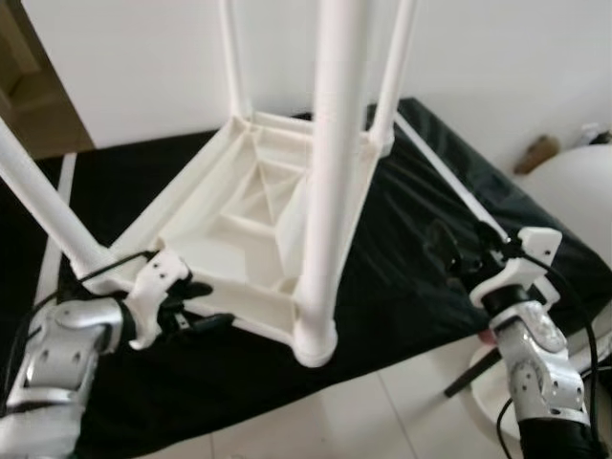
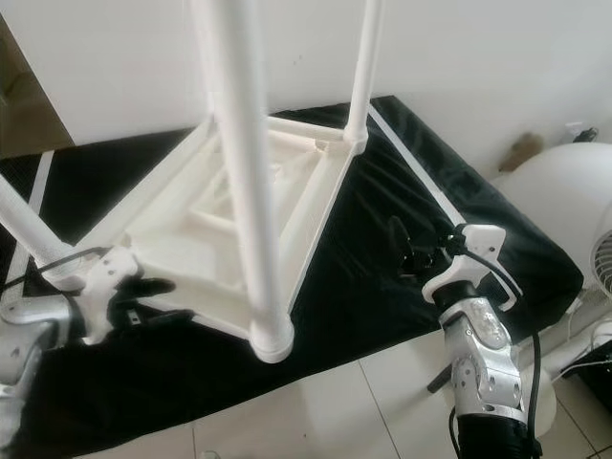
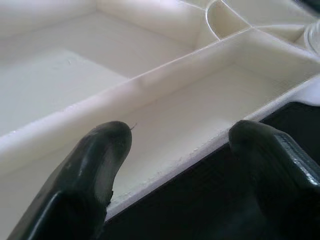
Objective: Building children table
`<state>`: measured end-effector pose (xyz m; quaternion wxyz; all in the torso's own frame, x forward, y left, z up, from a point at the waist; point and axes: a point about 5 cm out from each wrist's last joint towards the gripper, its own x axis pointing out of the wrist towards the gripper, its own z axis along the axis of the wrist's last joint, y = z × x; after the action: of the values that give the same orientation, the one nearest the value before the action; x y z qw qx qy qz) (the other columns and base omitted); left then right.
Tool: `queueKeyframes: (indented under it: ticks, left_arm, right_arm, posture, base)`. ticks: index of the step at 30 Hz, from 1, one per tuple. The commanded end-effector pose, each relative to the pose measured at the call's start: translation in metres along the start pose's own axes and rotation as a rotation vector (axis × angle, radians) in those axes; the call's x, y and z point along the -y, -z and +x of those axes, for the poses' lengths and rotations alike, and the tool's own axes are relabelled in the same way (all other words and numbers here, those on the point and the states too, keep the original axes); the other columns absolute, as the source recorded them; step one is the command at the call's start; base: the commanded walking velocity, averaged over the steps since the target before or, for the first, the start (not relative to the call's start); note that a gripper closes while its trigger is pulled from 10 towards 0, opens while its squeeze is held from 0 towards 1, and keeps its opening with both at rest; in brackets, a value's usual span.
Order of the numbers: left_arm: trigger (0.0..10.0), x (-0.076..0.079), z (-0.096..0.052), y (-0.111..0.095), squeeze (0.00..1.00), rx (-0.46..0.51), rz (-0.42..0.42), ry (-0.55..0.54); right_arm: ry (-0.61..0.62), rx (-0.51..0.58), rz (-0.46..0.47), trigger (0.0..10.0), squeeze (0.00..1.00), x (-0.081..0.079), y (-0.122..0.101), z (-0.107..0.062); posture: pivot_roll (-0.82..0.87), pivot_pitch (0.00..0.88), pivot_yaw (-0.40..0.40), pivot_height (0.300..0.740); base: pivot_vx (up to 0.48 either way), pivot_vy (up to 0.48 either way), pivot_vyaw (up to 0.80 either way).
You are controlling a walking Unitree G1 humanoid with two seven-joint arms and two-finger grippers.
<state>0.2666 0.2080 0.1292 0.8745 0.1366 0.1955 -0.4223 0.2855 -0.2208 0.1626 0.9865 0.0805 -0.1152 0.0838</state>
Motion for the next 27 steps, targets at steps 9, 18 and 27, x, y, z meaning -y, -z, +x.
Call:
queueKeyframes:
  ticks: [9, 18, 27]
  left_arm:
    - [10.0, 0.054, 0.001, 0.027, 0.0, -0.085, -0.028, 0.16]
    - [10.0, 0.048, -0.025, 0.001, 0.0, 0.177, 0.164, 0.2]
    - [10.0, -0.008, -0.083, -0.021, 0.0, 0.332, 0.083, 0.003]
  right_arm:
    - [0.022, -0.006, -0.012, 10.0, 0.0, 0.005, -0.001, -0.005]
    - [0.029, -0.021, -0.023, 10.0, 0.0, 0.007, 0.002, -0.01]
    - [0.043, -0.047, -0.037, 10.0, 0.0, 0.012, 0.007, -0.014]
  posture:
    - [-0.01, 0.116, -0.004, 0.74]
    - [-0.01, 0.11, 0.0, 0.74]
    - [0.0, 0.083, 0.005, 0.74]
  base:
    - [0.0, 0.0, 0.0]
    - [0.0, 0.0, 0.0]
    - [0.0, 0.0, 0.0]
